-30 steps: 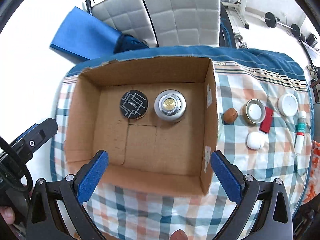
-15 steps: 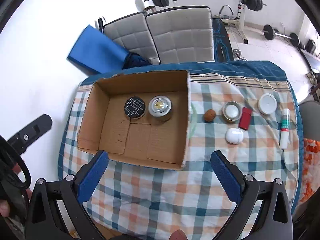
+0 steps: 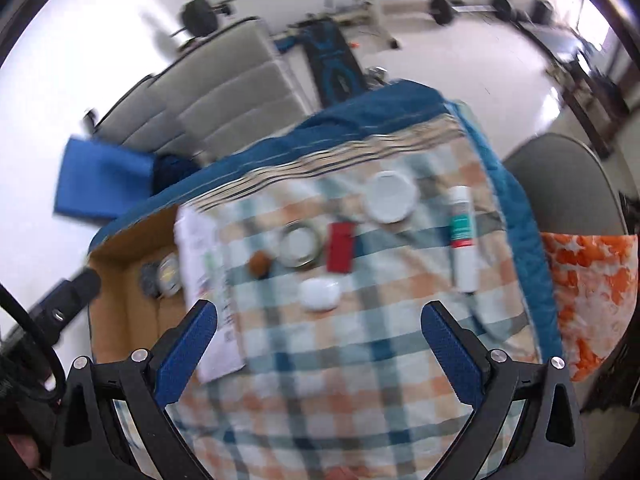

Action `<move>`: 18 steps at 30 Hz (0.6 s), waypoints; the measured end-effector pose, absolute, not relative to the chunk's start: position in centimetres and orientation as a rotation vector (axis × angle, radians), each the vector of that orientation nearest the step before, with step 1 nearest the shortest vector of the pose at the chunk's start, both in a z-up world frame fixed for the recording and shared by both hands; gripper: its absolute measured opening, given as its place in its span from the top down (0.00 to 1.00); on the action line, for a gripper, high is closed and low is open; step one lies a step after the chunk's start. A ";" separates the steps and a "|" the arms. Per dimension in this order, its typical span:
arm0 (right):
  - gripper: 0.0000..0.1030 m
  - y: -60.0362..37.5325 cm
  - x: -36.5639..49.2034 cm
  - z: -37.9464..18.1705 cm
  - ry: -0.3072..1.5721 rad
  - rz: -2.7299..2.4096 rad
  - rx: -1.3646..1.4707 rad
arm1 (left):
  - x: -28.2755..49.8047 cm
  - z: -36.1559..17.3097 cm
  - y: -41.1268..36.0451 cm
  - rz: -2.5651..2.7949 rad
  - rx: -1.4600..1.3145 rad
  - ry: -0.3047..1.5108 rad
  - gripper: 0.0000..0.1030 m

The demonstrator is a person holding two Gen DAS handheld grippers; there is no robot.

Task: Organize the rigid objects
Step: 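Grasp the white round container with the right tool while the left tool grasps the gold-rimmed jar lid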

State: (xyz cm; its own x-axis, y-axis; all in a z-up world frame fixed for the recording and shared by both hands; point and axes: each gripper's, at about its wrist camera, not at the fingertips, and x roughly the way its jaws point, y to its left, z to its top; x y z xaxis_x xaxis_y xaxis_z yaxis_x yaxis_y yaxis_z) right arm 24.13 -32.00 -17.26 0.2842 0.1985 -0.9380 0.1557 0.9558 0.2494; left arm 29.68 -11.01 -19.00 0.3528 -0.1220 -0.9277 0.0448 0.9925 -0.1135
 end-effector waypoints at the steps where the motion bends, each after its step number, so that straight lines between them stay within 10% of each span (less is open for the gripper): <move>1: 0.00 -33.0 24.9 -17.9 1.298 0.017 0.329 | 30.6 -20.4 -11.8 -0.103 -0.068 1.229 0.00; 18: 0.15 -36.7 38.9 -36.1 1.575 -0.096 0.467 | 40.5 -36.0 -15.0 0.002 -0.051 1.536 0.03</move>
State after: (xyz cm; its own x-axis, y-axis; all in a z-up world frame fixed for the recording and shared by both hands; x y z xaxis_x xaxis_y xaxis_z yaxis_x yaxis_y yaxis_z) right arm 38.90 -36.70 -36.13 0.0114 0.2335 -0.9723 0.3499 0.9099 0.2227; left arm 40.50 -15.01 -35.96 0.0347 -0.0306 -0.9989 -0.0329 0.9990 -0.0318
